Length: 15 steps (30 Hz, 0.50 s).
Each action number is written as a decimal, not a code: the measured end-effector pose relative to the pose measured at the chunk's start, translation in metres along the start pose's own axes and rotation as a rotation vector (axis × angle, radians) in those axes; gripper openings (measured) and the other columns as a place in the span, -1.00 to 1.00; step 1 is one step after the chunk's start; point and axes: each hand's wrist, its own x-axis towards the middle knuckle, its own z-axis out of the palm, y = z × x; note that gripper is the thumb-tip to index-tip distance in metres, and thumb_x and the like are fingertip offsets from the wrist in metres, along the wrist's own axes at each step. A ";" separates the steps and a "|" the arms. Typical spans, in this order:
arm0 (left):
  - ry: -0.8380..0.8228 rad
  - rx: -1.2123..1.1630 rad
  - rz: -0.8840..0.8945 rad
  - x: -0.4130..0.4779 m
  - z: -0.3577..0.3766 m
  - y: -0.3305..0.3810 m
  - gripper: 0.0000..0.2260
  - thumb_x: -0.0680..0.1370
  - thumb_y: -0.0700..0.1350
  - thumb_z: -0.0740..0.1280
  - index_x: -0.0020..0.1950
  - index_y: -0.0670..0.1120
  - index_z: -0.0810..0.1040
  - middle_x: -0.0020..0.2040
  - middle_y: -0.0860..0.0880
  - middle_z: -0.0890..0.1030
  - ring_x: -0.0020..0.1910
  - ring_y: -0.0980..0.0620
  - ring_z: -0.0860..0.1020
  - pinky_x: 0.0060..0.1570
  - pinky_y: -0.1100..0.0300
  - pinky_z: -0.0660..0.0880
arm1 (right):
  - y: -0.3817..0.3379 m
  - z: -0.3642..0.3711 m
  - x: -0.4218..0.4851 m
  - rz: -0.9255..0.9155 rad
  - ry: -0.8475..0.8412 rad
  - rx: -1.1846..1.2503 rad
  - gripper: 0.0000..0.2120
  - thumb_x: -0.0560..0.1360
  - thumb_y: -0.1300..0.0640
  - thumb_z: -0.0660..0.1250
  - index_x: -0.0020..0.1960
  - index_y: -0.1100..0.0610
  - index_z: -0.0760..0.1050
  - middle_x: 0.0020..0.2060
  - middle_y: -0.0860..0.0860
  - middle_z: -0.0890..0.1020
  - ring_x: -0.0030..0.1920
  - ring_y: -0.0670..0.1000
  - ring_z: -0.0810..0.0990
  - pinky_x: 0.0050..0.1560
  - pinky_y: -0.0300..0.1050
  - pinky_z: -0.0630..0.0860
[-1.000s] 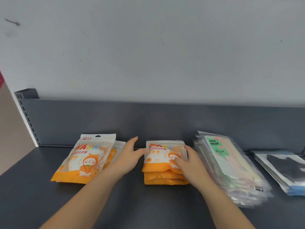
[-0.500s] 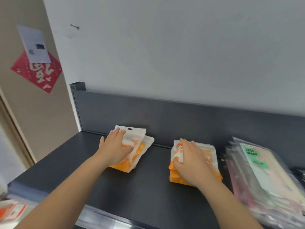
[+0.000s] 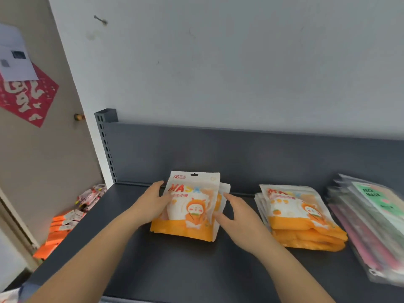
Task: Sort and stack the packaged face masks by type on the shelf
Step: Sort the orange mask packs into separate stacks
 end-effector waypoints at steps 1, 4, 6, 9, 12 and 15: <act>-0.033 -0.064 -0.008 0.001 -0.001 -0.004 -0.35 0.62 0.11 0.25 0.61 0.01 0.02 0.54 -0.03 0.28 0.35 -0.03 0.44 0.23 0.08 0.47 | -0.003 0.008 0.002 0.010 0.011 0.016 -0.48 0.58 -0.14 0.25 0.50 -0.10 0.24 0.30 -0.31 0.29 0.44 -0.15 0.27 0.36 -0.19 0.27; -0.134 -0.264 -0.008 0.007 0.002 -0.015 -0.27 0.60 0.10 0.29 0.61 0.01 -0.08 0.50 0.03 0.33 0.28 0.00 0.50 0.21 0.07 0.50 | -0.006 0.028 0.011 0.023 0.079 0.046 -0.49 0.57 -0.21 0.20 0.49 -0.15 0.27 0.49 -0.19 0.24 0.49 -0.16 0.19 0.41 -0.14 0.23; -0.158 -0.348 -0.001 0.007 0.005 -0.019 -0.34 0.58 0.11 0.31 0.59 0.06 0.06 0.40 0.11 0.44 0.21 0.05 0.54 0.19 0.09 0.52 | -0.007 0.037 0.014 0.048 0.107 0.066 -0.51 0.58 -0.22 0.19 0.48 -0.15 0.27 0.51 -0.19 0.20 0.50 -0.17 0.16 0.41 -0.14 0.22; -0.101 -0.326 0.049 0.011 0.013 -0.031 -0.65 0.40 0.32 0.31 0.16 0.42 0.37 0.15 0.28 0.60 0.18 0.11 0.57 0.32 -0.04 0.46 | -0.002 0.045 0.015 0.042 0.127 0.040 -0.46 0.57 -0.25 0.18 0.50 -0.15 0.21 0.43 -0.27 0.21 0.46 -0.22 0.17 0.42 -0.19 0.20; -0.094 -0.215 0.155 0.009 0.016 -0.033 -0.80 0.41 0.34 0.19 0.02 0.43 0.38 -0.03 0.52 0.56 0.17 0.22 0.52 0.46 -0.11 0.25 | 0.003 0.049 0.015 0.018 0.099 0.056 -0.48 0.57 -0.24 0.17 0.49 -0.18 0.20 0.33 -0.38 0.25 0.33 -0.38 0.21 0.39 -0.26 0.22; -0.086 -0.184 0.217 0.005 0.015 -0.029 -0.83 0.42 0.35 0.16 -0.01 0.55 0.39 -0.01 0.58 0.51 0.12 0.26 0.53 0.45 -0.11 0.26 | 0.006 0.052 0.017 0.004 0.076 0.098 -0.54 0.57 -0.22 0.16 0.45 -0.24 0.22 0.20 -0.56 0.19 0.23 -0.53 0.17 0.31 -0.33 0.21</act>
